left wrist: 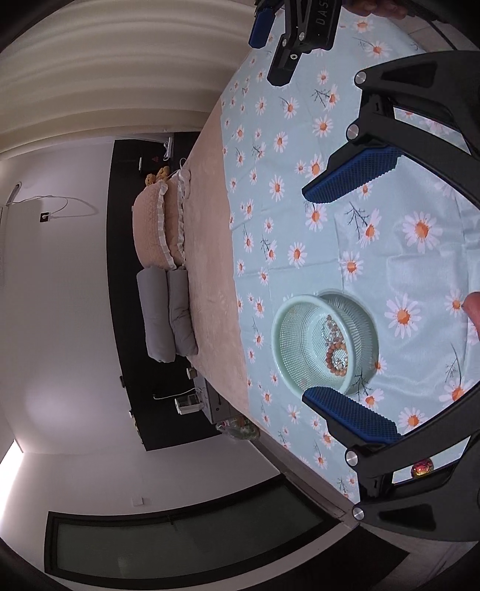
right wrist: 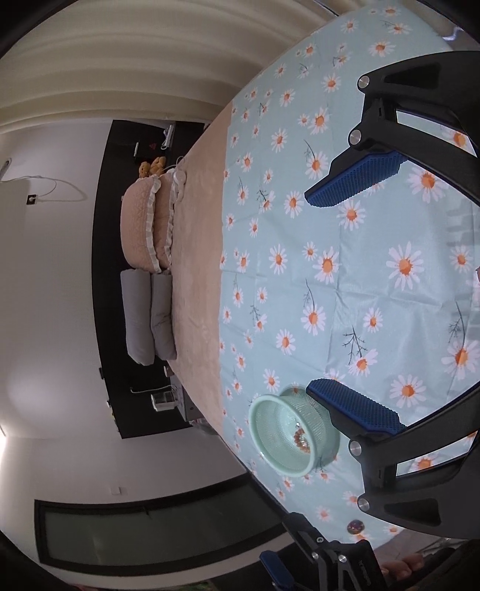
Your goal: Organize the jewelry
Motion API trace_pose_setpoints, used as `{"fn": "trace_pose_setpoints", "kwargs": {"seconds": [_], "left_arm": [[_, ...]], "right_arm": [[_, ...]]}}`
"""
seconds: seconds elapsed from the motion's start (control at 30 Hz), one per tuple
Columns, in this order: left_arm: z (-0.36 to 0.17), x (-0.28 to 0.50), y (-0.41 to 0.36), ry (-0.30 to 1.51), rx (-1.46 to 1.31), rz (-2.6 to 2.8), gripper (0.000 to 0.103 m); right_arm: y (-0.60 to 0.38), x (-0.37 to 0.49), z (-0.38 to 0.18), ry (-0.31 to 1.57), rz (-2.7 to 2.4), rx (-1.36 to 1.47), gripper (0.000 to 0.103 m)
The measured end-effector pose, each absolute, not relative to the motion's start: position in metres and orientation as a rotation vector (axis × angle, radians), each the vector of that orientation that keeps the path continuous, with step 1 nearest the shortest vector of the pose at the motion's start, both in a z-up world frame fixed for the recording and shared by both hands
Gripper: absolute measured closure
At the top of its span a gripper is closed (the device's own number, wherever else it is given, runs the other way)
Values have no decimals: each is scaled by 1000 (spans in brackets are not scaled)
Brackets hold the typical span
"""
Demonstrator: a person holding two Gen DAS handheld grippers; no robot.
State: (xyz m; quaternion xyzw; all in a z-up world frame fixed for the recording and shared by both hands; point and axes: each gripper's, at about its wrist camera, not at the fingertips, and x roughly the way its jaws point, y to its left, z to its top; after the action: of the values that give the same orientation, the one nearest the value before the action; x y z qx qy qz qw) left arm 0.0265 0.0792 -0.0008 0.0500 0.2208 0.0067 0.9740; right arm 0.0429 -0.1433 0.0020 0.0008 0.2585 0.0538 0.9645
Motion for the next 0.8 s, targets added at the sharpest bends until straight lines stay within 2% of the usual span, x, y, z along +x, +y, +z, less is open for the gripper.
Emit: {"fn": "trace_pose_setpoints", "kwargs": {"seconds": [0.27,0.8], "left_arm": [[-1,-11,46,452,113,-26,5],[-5,-42,33,478,113,-41,5]], "right_arm": [[-170,0,7,503,75,14,11],[-177,-33,3,495,71,32,10]]}}
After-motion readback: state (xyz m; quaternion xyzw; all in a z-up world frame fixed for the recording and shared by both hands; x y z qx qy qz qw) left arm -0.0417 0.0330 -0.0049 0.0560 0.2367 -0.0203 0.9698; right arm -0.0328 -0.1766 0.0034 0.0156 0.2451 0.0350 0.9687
